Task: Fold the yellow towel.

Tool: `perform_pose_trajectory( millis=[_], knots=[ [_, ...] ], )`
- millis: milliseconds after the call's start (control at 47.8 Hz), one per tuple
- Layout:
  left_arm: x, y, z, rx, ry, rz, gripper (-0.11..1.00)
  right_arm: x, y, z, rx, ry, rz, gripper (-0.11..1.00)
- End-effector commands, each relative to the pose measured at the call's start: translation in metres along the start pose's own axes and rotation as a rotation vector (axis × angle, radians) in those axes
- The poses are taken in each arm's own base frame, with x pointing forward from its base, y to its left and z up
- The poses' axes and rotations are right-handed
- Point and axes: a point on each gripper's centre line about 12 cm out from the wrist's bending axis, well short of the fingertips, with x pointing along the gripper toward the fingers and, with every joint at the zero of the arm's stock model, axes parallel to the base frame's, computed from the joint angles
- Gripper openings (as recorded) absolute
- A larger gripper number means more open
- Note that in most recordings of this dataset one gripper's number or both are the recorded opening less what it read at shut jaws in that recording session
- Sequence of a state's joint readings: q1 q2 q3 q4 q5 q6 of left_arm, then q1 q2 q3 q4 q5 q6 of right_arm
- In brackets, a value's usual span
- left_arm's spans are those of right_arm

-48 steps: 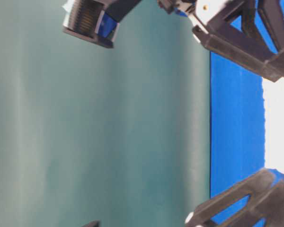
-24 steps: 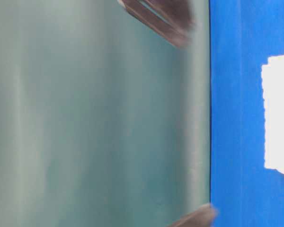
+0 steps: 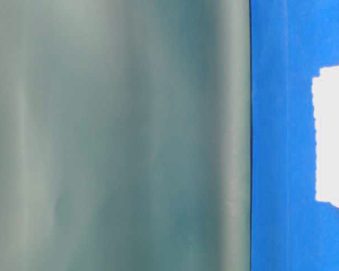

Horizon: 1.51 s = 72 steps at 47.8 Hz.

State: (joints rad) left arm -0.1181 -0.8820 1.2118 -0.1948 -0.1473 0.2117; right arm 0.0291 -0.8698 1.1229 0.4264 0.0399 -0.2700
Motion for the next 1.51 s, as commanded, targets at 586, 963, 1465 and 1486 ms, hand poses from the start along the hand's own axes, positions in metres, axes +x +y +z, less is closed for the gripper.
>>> perform_pose_trajectory(
  millis=[586,963,1465,1486],
  knots=[
    [-0.06,0.018,-0.034,-0.028,0.005,0.109,0.81,-0.044,-0.024,-0.042,-0.019,-0.013,-0.093,0.7],
    [-0.06,0.018,-0.034,-0.025,0.004,0.108,0.81,-0.043,-0.024,-0.044,-0.018,-0.011,-0.097,0.7],
    [-0.06,0.018,-0.033,-0.028,0.006,0.108,0.81,-0.043,-0.024,-0.043,-0.018,-0.013,-0.096,0.7],
    [-0.06,0.018,-0.033,-0.026,0.005,0.108,0.81,-0.043,-0.024,-0.042,-0.019,-0.016,-0.096,0.7]
  ],
)
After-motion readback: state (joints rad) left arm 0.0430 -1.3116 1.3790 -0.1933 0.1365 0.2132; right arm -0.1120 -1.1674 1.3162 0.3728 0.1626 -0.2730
